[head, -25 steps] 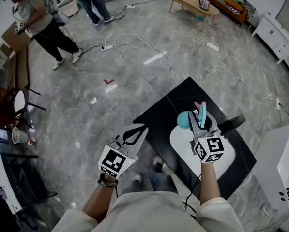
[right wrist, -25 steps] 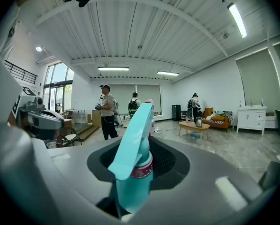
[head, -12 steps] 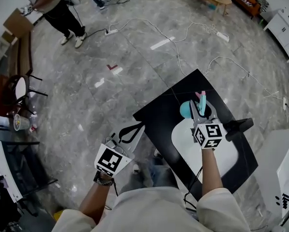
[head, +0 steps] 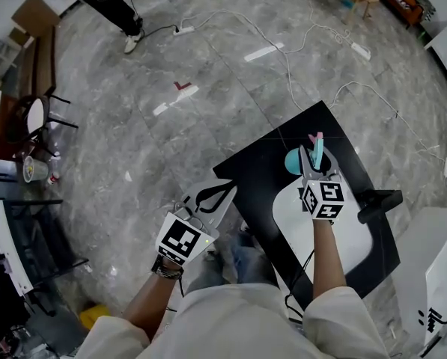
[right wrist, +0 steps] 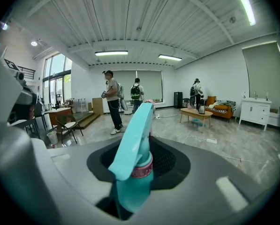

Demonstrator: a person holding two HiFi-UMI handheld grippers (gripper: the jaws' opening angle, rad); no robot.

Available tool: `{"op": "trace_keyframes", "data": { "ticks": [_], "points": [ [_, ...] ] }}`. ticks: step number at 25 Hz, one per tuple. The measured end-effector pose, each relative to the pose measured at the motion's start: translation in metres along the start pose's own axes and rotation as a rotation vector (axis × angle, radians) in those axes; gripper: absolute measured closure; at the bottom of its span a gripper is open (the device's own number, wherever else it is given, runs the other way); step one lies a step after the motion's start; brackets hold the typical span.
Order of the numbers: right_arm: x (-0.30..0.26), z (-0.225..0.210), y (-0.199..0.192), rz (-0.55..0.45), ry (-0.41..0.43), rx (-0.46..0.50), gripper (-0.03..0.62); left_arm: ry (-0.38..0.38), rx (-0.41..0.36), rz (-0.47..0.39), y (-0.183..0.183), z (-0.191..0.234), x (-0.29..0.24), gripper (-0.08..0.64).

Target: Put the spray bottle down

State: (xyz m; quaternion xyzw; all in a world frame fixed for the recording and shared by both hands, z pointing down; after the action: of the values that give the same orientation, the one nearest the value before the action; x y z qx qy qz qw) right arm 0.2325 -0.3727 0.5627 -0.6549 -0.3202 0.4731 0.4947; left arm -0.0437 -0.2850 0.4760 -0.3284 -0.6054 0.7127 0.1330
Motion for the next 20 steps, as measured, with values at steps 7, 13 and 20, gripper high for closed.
{"op": "trace_keyframes", "data": {
  "ticks": [7, 13, 20],
  "points": [
    [-0.007, 0.0, -0.009, 0.032, 0.008, 0.028, 0.462, -0.009, 0.02, 0.006, -0.005, 0.001, -0.005, 0.555],
    [-0.008, 0.002, -0.009, 0.034, 0.018, 0.051, 0.462, -0.022, 0.025, 0.014, -0.009, -0.003, -0.004, 0.555],
    [-0.01, 0.004, -0.016, 0.087, 0.045, 0.068, 0.394, -0.018, 0.04, 0.01, -0.013, -0.005, 0.0, 0.555]
  ]
}}
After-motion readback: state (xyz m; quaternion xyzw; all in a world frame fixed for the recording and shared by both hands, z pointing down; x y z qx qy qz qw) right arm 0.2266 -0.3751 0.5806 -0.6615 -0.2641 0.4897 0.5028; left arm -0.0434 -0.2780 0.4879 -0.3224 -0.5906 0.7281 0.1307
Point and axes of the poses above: the fingertips, and each gripper's own axes: x backward along the fingers, z to its left, y out of its top, the point moved 9 cm from there along x, backward along the fingers, and after that the axes turned 2 degrees about -z, right-handed, at the moved point
